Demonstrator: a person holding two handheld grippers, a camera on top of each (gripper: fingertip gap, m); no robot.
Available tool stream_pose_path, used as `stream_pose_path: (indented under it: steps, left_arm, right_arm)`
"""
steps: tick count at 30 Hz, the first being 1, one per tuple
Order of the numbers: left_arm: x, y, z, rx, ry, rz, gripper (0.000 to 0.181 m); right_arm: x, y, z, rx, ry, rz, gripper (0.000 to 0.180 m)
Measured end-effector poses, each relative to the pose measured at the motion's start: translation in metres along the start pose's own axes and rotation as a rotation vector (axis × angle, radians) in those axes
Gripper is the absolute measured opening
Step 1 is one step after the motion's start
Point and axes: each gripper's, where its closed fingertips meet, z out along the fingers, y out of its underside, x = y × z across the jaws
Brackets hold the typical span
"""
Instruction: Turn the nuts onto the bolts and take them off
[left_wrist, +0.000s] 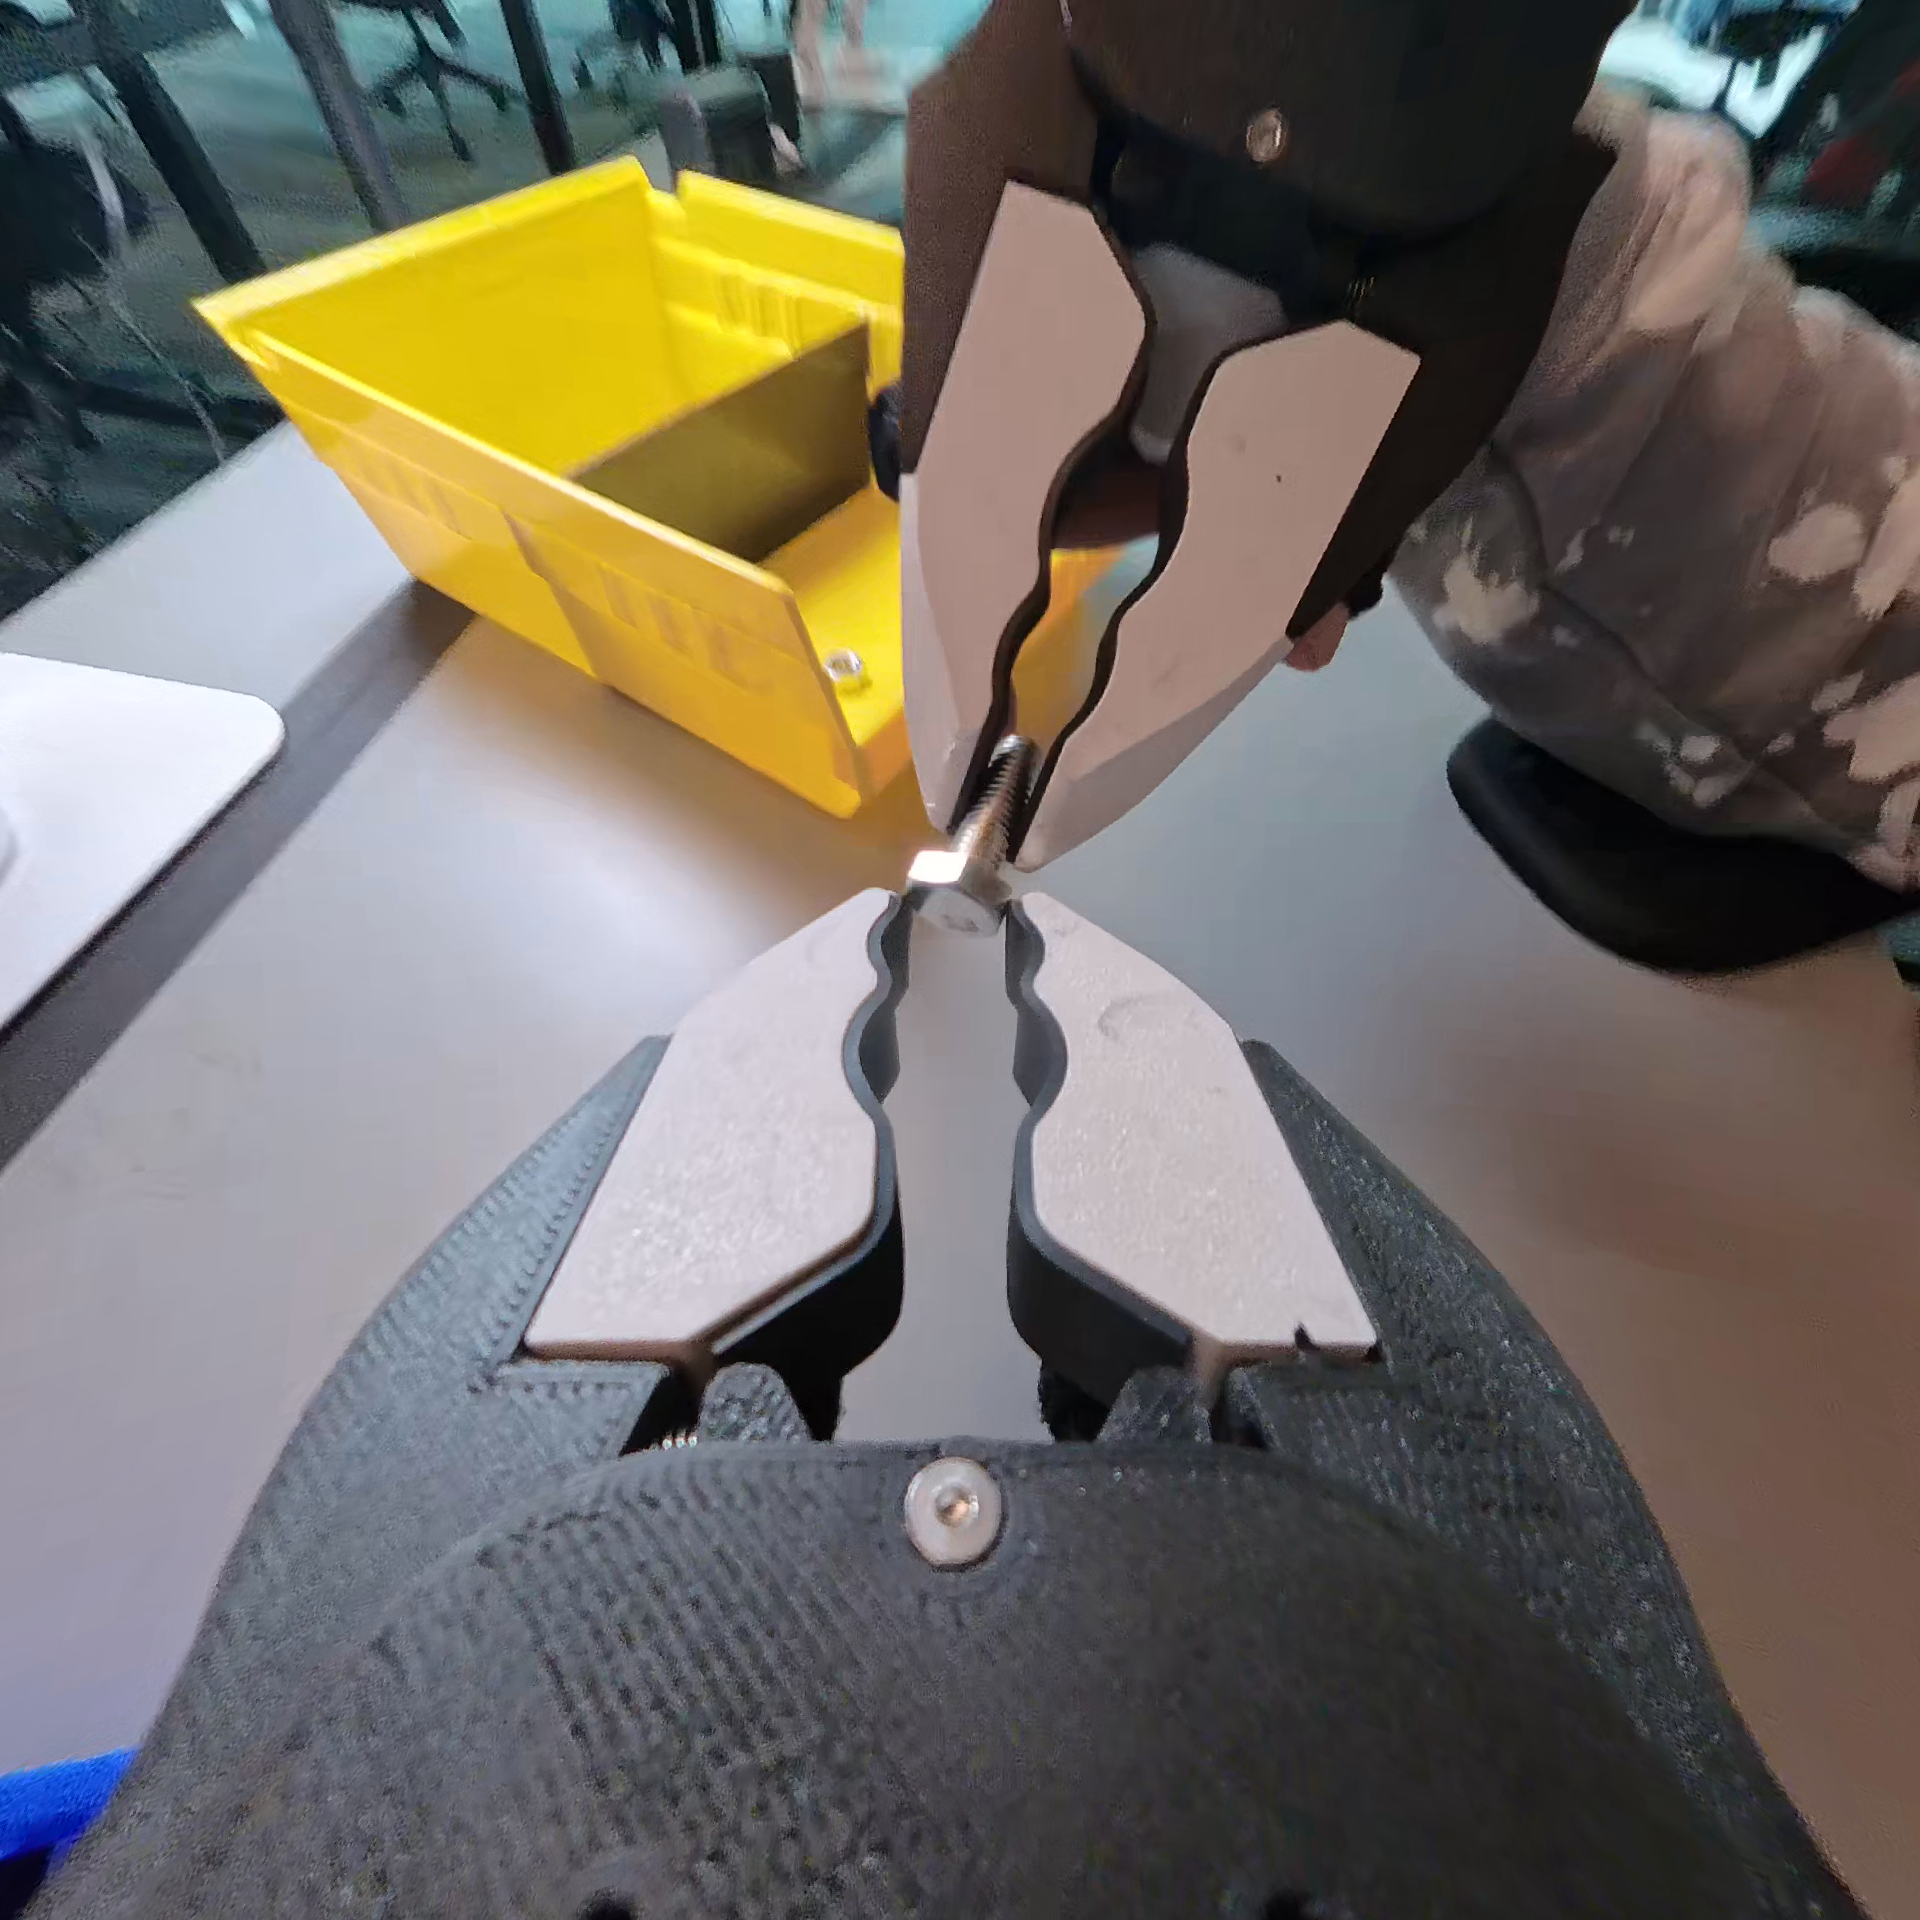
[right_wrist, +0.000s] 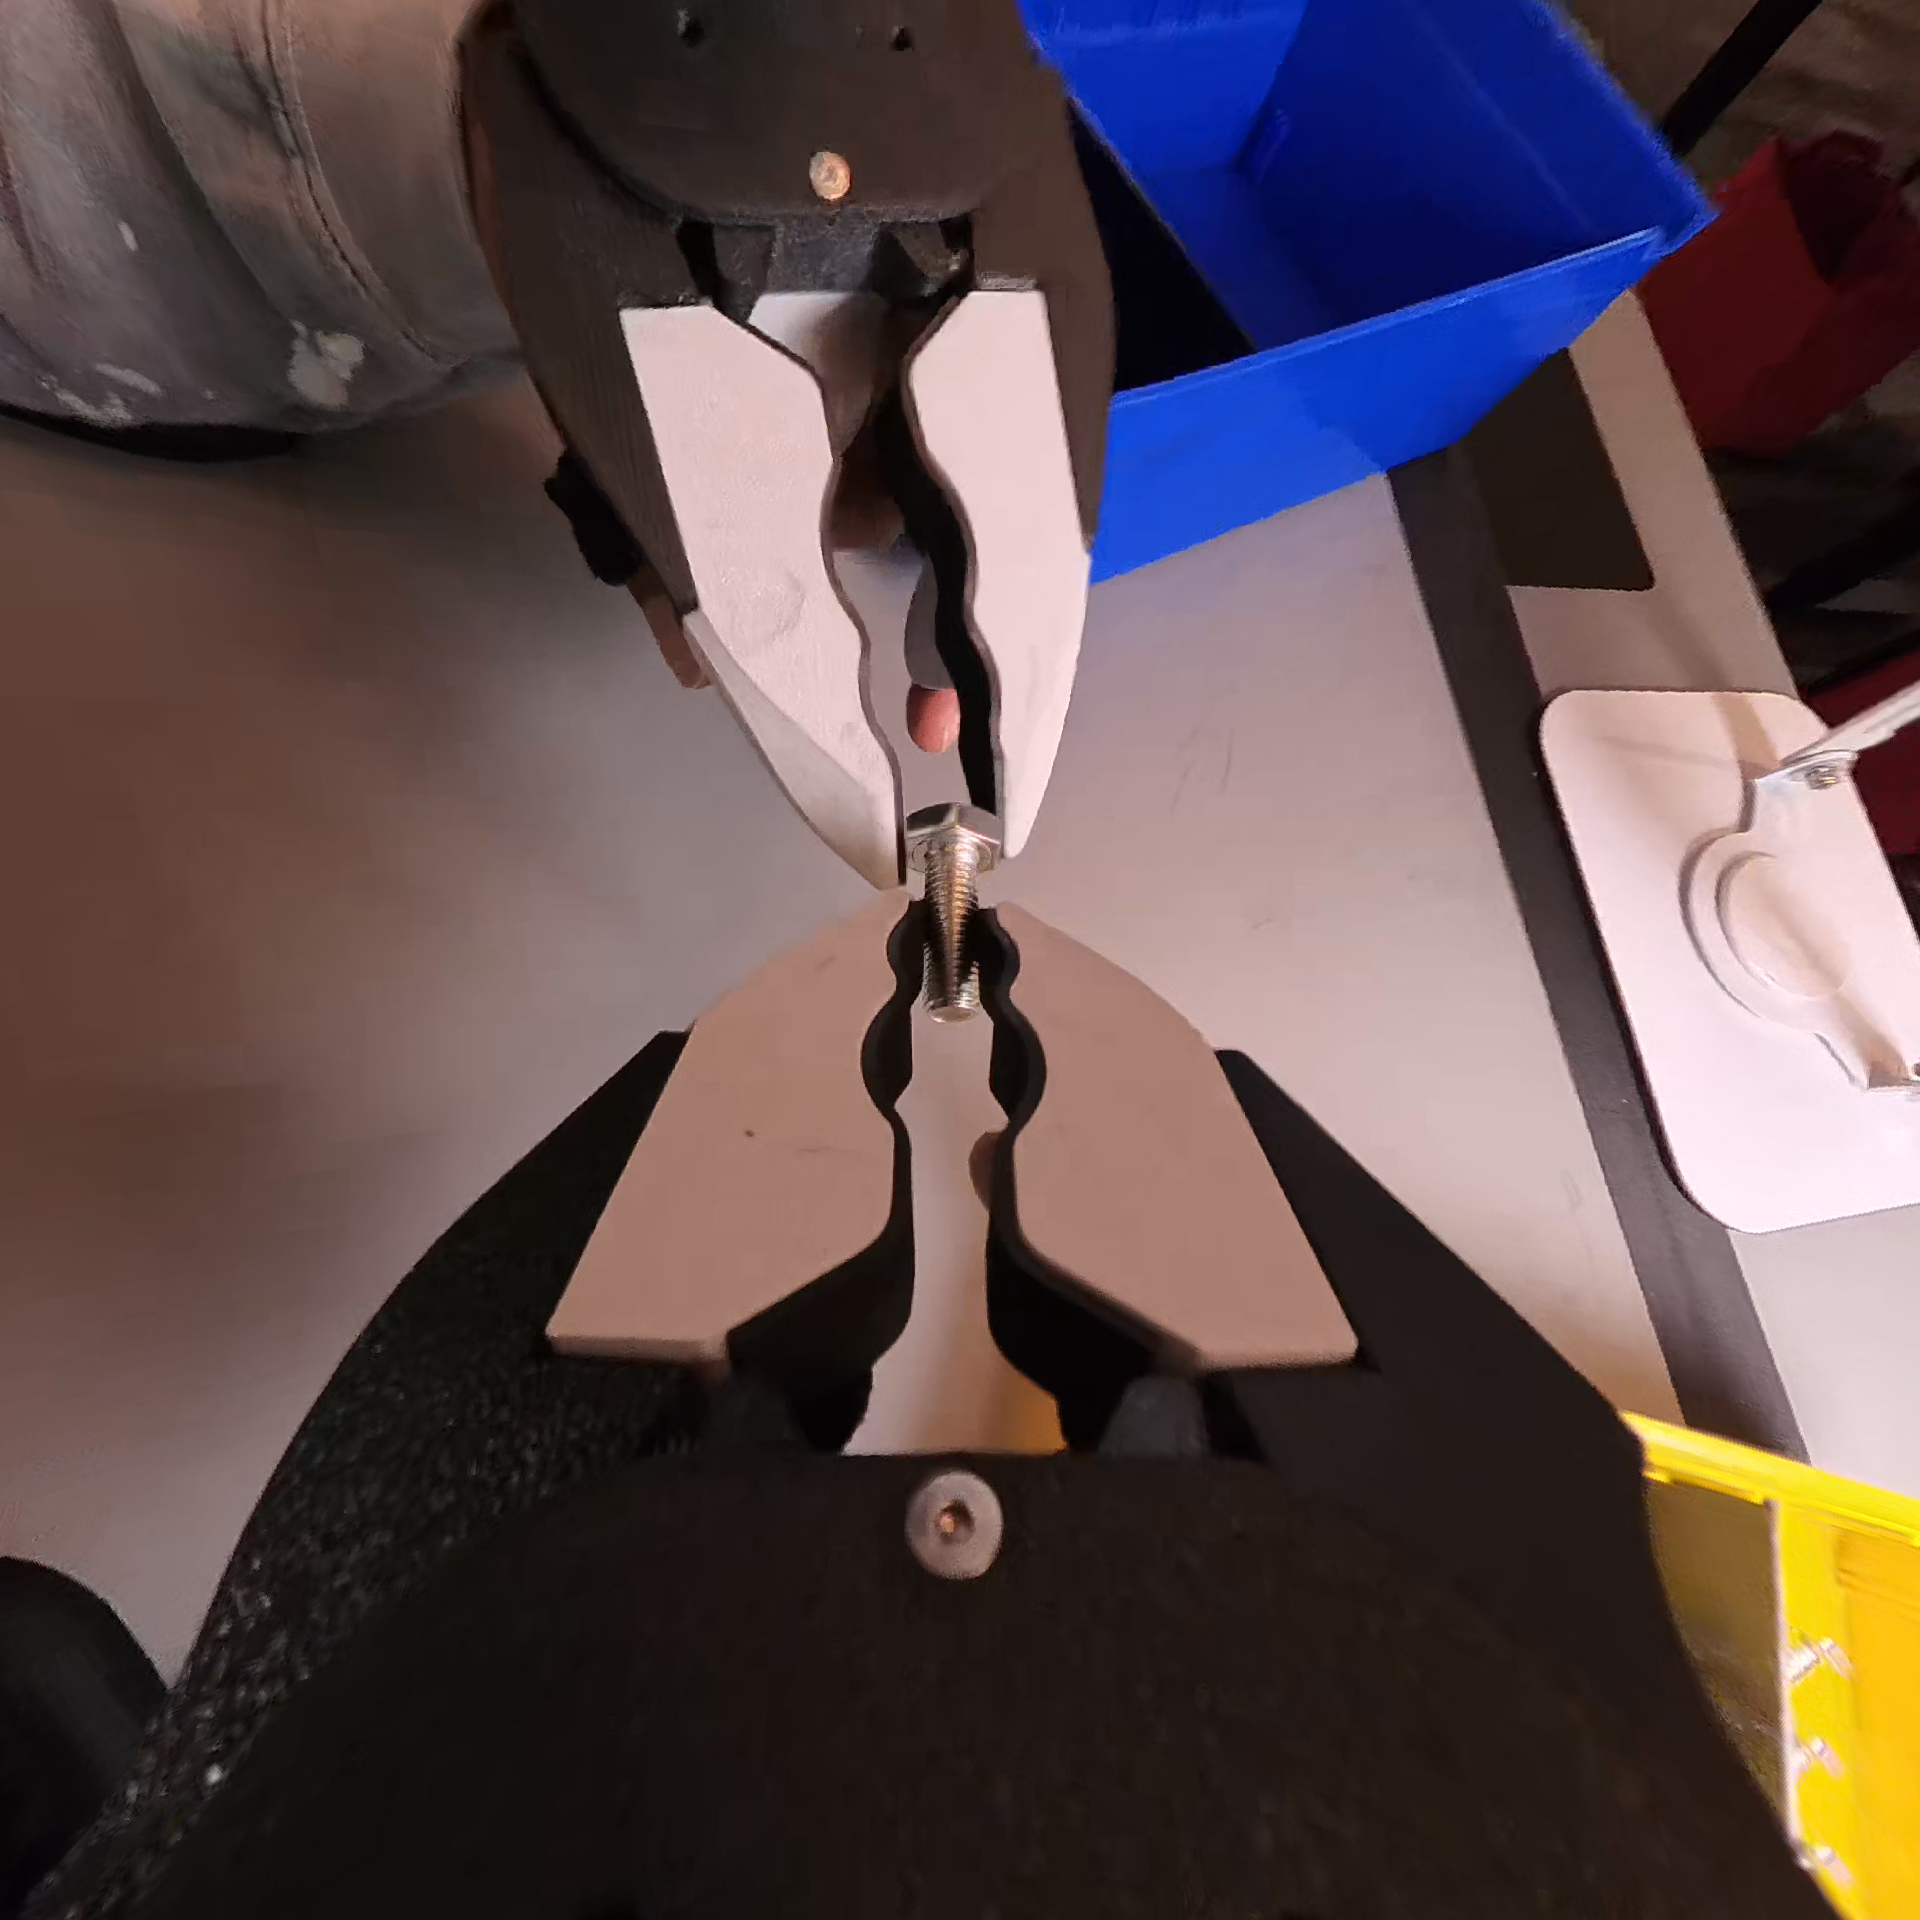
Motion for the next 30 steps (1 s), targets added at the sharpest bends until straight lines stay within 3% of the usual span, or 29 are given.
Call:
stream_pose_path:
  steps: [1, 5, 7, 9, 13, 18, 24, 30]
  left_arm:
    - [-0.004, -0.009, -0.004, 0.057, -0.022, -0.012, 0.020]
    - [-0.030, -0.040, -0.038, 0.267, -0.157, -0.050, 0.030]
    - [-0.045, -0.047, -0.055, 0.338, -0.218, -0.080, 0.031]
    - [-0.056, -0.049, -0.066, 0.377, -0.265, -0.103, 0.032]
    - [-0.062, -0.051, -0.074, 0.405, -0.294, -0.117, 0.031]
    - [-0.064, -0.050, -0.078, 0.398, -0.322, -0.097, 0.029]
    - [-0.071, -0.046, -0.081, 0.405, -0.327, -0.129, 0.028]
    - [-0.072, -0.045, -0.080, 0.399, -0.322, -0.140, 0.027]
  right_arm:
    - [0.006, -0.003, -0.006, 0.022, 0.025, 0.014, 0.009]
    - [0.086, 0.006, -0.059, 0.078, 0.407, 0.121, 0.010]
    - [0.148, 0.039, -0.097, -0.008, 0.677, 0.212, 0.009]
    - [0.199, 0.091, -0.123, -0.196, 0.830, 0.320, 0.010]
    - [0.250, 0.185, -0.120, -0.461, 0.802, 0.497, 0.010]
    - [0.270, 0.250, -0.099, -0.615, 0.719, 0.611, 0.010]
    - [0.258, 0.295, -0.094, -0.820, 0.663, 0.740, 0.010]
    - [0.238, 0.304, -0.101, -0.930, 0.589, 0.828, 0.012]
